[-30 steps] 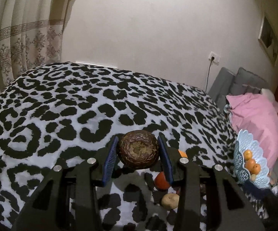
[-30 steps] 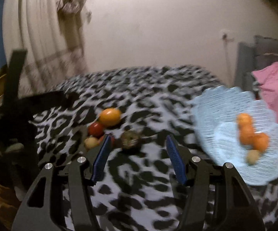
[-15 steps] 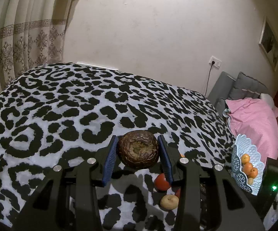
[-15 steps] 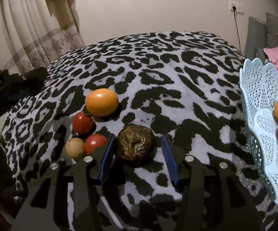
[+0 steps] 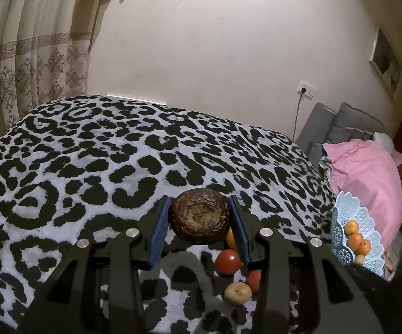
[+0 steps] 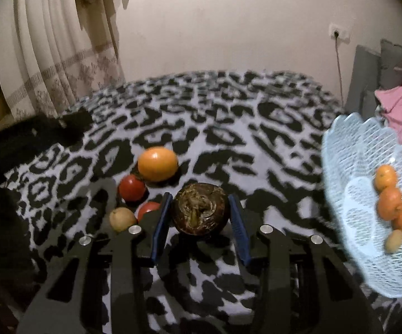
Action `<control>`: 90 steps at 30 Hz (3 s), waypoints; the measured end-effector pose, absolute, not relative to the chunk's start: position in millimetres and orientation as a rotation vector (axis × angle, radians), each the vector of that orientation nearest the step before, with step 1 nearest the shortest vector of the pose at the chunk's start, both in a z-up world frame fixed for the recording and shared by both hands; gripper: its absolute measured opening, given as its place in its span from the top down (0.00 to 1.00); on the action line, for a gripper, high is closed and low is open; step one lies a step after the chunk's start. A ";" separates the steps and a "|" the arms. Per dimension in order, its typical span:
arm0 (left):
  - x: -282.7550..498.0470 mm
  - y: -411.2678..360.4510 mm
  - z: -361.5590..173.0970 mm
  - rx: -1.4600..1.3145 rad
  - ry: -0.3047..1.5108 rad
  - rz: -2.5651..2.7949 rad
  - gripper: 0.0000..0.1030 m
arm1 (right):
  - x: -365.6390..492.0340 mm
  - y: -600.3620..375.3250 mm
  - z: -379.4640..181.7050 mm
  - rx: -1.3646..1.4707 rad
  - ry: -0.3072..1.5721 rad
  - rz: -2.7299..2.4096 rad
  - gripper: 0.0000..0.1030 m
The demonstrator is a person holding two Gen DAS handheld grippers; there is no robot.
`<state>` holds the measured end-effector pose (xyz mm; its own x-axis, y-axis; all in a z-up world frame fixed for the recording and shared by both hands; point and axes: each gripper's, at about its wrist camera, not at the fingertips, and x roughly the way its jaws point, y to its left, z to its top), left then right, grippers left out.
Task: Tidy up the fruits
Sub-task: 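Carry the dark brown fruit with the right tool into the basket and open, then carry the dark brown fruit with the left tool into the basket and open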
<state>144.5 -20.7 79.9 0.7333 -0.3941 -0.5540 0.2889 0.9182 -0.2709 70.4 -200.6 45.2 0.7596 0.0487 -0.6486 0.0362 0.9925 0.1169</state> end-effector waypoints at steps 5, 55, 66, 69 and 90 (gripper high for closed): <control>140.3 -25.6 81.1 -0.160 0.638 -0.390 0.59 | 53.7 -222.3 62.1 0.166 0.651 -0.049 0.59; 65.0 -137.8 77.1 0.043 0.617 -0.639 0.59 | -101.2 -340.6 41.4 0.299 0.430 -0.492 0.51; 40.6 -205.7 80.5 0.105 0.624 -0.743 0.59 | -109.9 -344.9 41.0 0.349 0.387 -0.459 0.50; 39.1 -218.3 80.1 0.114 0.630 -0.754 0.59 | -110.5 -346.6 40.7 0.365 0.383 -0.453 0.50; 38.0 -223.8 89.0 0.126 0.555 -0.655 0.08 | -113.9 -348.9 39.7 0.401 0.360 -0.433 0.48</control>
